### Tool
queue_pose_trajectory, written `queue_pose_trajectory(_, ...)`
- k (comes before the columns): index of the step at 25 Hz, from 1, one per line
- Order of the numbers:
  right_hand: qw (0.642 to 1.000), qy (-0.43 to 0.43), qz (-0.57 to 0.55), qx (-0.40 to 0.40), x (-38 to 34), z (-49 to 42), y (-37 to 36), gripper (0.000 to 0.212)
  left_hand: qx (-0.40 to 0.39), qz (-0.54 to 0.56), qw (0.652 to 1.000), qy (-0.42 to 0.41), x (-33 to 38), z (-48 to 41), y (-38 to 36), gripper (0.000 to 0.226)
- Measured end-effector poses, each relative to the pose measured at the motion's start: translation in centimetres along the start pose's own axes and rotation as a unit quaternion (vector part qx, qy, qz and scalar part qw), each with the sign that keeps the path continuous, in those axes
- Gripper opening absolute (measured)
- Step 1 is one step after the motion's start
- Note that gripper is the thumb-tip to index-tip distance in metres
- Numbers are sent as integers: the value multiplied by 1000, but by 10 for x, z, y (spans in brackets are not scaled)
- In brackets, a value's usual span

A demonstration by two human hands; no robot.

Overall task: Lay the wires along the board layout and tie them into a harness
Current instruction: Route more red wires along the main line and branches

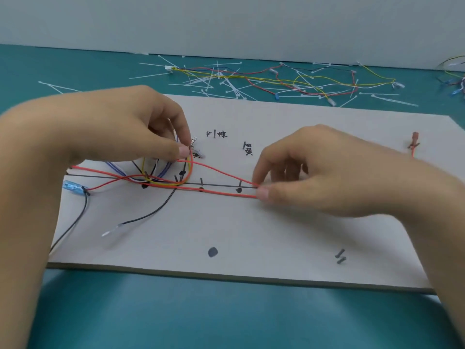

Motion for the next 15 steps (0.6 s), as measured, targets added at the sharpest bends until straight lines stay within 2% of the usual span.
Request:
queue_pose_trajectory(1, 999, 28, -15, 5, -4, -2, -7, 10, -14, 19, 1000, -4, 2, 0, -3, 37)
queue_pose_trajectory(3, 997, 65, -24, 30, -9, -5, -15, 3, -32, 31, 999, -14, 4, 1, -6, 43)
queue_pose_trajectory(6, 995, 90, -29, 34, -14, -7, -22, 1, -54, 17, 998, -23, 5, 2, -10, 41)
queue_pose_trajectory(10, 995, 93, -43, 7, -14, -4, -26, 9, -74, 30, 996, -25, 4, 3, -14, 38)
queue_pose_trajectory(15, 995, 97, -34, 13, -17, -2, -26, 15, -90, -7, 996, -26, 5, 2, -17, 21)
Point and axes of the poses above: each hand's wrist, its own z-axis away from the middle knuckle, its own y-axis out of the back of the hand, x = y × z, the point moved 10 cm from there along -z, towards the middle knuckle, and after that the axes turned 11 degrees about -x, right-handed, at the moved point
